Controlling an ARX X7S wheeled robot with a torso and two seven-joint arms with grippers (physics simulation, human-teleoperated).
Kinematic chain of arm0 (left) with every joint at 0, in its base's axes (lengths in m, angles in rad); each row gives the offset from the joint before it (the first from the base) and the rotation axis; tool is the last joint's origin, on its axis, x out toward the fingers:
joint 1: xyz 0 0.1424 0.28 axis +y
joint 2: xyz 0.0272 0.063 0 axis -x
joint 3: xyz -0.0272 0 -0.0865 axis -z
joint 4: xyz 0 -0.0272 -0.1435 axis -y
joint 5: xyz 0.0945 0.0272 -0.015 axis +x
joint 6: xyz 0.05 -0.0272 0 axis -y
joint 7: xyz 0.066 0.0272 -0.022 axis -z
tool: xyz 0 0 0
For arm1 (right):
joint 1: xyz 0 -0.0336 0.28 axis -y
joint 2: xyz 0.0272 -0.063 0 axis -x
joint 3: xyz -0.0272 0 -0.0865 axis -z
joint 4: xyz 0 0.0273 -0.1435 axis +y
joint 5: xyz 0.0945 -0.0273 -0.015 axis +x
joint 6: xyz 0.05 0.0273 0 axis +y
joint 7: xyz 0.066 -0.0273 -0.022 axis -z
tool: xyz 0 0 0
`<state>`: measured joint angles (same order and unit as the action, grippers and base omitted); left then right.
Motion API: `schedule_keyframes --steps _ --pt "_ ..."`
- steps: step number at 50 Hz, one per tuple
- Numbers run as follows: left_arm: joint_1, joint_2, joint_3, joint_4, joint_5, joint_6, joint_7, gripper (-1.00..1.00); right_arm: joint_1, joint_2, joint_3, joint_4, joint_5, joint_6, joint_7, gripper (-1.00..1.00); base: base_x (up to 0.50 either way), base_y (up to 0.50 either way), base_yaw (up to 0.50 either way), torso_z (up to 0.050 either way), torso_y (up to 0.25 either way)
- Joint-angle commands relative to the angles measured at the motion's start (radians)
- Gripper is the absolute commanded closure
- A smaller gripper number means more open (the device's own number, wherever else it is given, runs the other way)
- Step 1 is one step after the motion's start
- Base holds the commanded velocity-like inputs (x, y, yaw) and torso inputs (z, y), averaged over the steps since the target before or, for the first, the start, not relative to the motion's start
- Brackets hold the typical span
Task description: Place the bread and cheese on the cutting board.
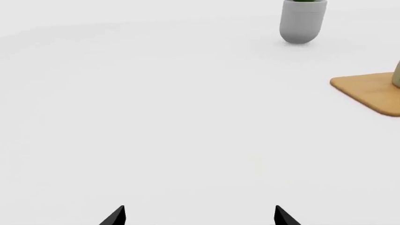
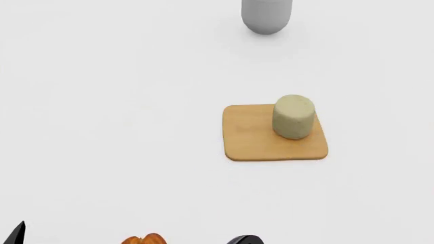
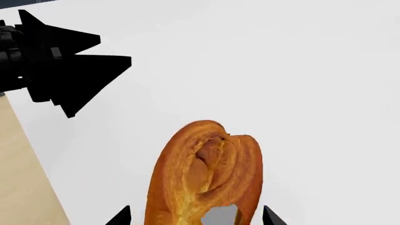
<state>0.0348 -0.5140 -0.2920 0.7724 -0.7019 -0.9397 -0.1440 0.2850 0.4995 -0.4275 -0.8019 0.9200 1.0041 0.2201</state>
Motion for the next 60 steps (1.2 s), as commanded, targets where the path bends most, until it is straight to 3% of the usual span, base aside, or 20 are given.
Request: schedule_keyframes --steps 1,8,9,20,32,44,60 --pt "0.008 0.020 -0.019 0.005 0.024 0.012 0.016 -1.00 -0.022 -0.011 -0.016 -0.014 -0.074 -0.010 -0.023 -1.00 0.00 0.00 0.00 0.000 0.000" --pt "0.014 0.019 -0.018 -0.002 0.029 0.025 0.020 -1.00 -0.023 -0.009 -0.021 -0.011 -0.079 -0.019 -0.025 -1.00 0.00 0.00 0.00 0.000 0.000" --pt "0.015 0.020 -0.018 -0.003 0.029 0.026 0.020 -1.00 -0.022 -0.010 -0.015 -0.020 -0.075 -0.018 -0.017 1.00 0.00 0.00 0.00 0.000 0.000" --pt "0.014 0.020 -0.002 -0.012 0.038 0.039 0.021 -1.00 -0.016 0.003 -0.013 -0.067 -0.087 -0.027 0.008 1.00 0.00 0.00 0.00 0.000 0.000" --pt "0.012 0.022 -0.002 -0.001 0.024 0.030 0.010 -1.00 0.109 -0.019 0.100 0.002 -0.038 -0.021 0.044 1.00 0.00 0.00 0.00 0.000 0.000" --pt "0.021 0.021 -0.017 -0.001 0.013 0.034 0.008 -1.00 0.277 -0.083 0.171 0.266 -0.089 -0.079 0.033 1.00 0.00 0.00 0.00 0.000 0.000" --pt "0.031 0.024 -0.019 -0.015 0.015 0.056 0.013 -1.00 0.437 -0.147 0.141 0.605 -0.228 -0.169 0.011 1.00 0.00 0.00 0.00 0.000 0.000"
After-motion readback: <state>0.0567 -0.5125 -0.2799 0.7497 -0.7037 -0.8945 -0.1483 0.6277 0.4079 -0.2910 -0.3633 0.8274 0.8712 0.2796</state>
